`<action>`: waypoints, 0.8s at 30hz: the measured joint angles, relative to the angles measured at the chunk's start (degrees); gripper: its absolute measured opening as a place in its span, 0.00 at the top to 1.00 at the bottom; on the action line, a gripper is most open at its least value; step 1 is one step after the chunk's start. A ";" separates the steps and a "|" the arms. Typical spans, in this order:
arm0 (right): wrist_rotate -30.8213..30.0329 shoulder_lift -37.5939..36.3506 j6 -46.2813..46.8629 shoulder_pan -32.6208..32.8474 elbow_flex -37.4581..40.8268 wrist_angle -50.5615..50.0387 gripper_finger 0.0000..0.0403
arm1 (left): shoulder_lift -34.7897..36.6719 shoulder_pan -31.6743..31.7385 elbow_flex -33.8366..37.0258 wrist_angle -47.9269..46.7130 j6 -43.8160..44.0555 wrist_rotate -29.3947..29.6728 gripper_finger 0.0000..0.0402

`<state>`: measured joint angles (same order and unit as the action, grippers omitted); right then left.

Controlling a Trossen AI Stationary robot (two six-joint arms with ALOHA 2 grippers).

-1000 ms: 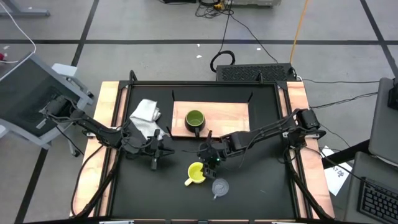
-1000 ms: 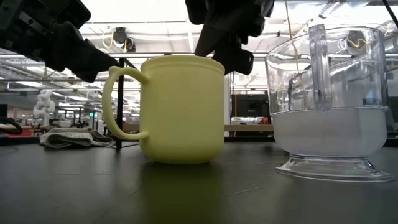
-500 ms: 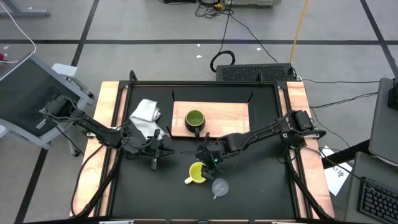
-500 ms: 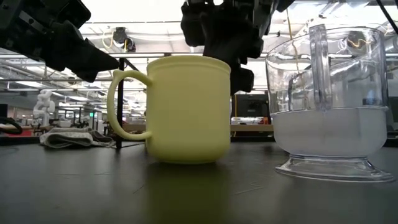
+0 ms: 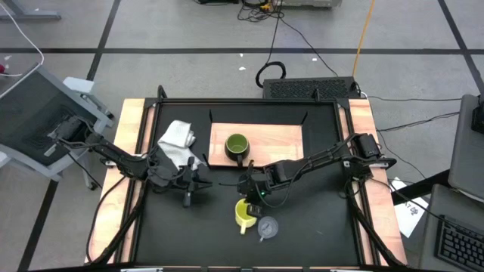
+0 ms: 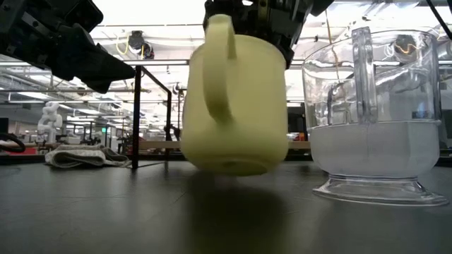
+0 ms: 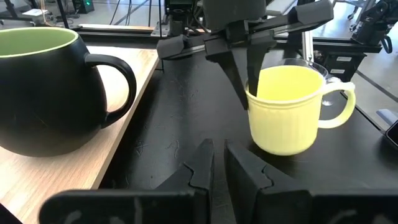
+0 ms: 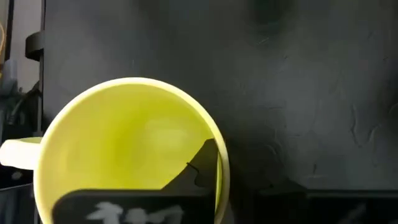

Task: Stack small to large cups/mugs on shelf
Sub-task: Put the yellow mug on the shelf

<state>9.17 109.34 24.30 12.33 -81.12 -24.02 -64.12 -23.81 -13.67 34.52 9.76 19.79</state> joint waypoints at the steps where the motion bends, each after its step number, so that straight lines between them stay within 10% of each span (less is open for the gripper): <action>1: -0.06 0.00 -0.19 -0.16 0.00 0.07 0.97 | 0.00 0.00 0.00 0.00 0.02 0.00 0.90; 24: -5.07 -6.88 -21.26 1.69 -6.67 -5.54 0.99 | 0.00 0.00 -0.01 -1.28 -0.09 0.02 0.90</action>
<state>4.10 102.46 3.03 14.02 -87.79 -29.55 -64.12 -23.81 -13.69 33.24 9.67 19.81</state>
